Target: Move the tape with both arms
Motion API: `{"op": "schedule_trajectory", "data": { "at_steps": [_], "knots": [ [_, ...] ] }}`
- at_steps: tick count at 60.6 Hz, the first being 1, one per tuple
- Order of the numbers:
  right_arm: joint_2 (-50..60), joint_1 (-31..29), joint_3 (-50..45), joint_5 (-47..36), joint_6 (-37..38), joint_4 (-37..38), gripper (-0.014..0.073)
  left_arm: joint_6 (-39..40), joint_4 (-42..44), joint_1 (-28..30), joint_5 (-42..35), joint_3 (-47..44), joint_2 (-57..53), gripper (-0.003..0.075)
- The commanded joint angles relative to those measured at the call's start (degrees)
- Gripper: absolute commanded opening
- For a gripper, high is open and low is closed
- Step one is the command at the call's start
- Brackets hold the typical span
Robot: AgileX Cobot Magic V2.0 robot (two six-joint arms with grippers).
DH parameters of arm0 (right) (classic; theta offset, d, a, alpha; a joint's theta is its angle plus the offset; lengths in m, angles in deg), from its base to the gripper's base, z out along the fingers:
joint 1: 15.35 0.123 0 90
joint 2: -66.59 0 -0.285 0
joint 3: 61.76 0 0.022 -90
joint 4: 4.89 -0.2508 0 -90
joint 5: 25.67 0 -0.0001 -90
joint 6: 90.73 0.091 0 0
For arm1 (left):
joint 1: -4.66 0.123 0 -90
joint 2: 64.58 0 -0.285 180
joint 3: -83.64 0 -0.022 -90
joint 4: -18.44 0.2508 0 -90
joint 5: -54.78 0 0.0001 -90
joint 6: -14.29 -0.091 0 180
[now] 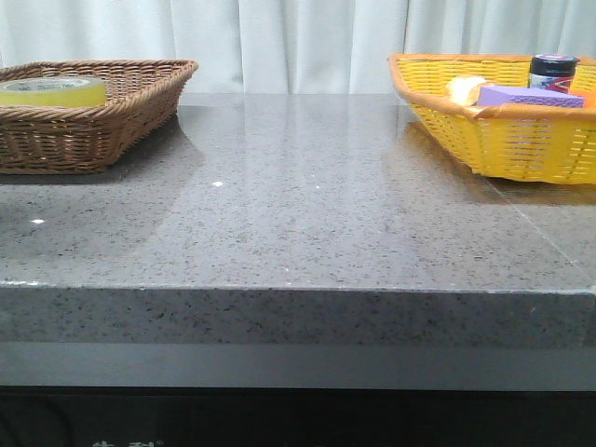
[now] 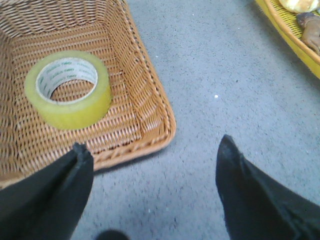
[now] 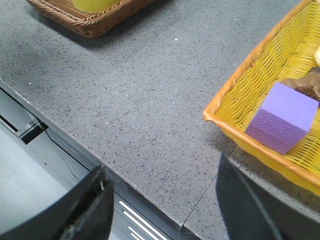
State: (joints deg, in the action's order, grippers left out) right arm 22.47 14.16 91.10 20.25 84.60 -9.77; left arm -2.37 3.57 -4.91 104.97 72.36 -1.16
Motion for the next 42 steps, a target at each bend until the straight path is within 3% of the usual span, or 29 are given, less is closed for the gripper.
{"op": "schedule_trajectory", "data": {
  "at_steps": [1,14,29,35,42],
  "knots": [
    [0.08,-0.42,1.28,-3.41,-0.16,-0.37,0.0464,-0.32,-1.5,0.07,-7.23,-5.74,-7.14,0.0514],
    [0.08,-0.42,1.28,-2.59,-0.16,-0.37,0.0464,-0.32,-1.72,0.07,-9.07,-19.31,-21.31,0.0514],
    [0.08,-0.42,1.26,-1.73,-0.16,-0.37,0.0458,-0.32,-1.72,0.07,-9.57,-24.47,-28.47,0.0504],
    [0.08,-0.42,1.26,-1.71,-0.16,-0.37,0.0356,-0.32,-1.72,0.07,-10.1,-24.47,-28.47,0.0407],
    [0.08,-0.42,1.26,-1.6,-0.16,-0.37,0.0156,-0.32,-1.75,0.07,-10.97,-24.47,-28.47,0.0222]
  ]
}}
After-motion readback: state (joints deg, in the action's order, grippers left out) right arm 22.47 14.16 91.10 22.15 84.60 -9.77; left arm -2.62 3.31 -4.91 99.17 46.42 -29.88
